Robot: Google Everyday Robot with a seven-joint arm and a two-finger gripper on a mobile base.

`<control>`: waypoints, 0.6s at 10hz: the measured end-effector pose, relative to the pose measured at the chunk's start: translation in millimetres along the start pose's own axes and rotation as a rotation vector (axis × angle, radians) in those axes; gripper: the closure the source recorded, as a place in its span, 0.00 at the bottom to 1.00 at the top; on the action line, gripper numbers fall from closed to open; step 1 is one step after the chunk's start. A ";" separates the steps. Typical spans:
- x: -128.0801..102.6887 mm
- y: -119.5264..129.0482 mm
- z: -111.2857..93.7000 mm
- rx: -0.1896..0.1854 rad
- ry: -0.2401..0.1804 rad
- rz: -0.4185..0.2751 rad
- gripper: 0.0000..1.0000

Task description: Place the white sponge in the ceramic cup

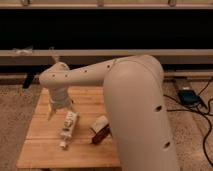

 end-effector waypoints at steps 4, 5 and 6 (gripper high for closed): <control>52.8 -97.2 18.6 0.038 0.040 0.240 0.20; 54.0 -111.8 31.6 0.047 0.057 0.267 0.20; 50.9 -119.6 41.1 0.052 0.066 0.280 0.20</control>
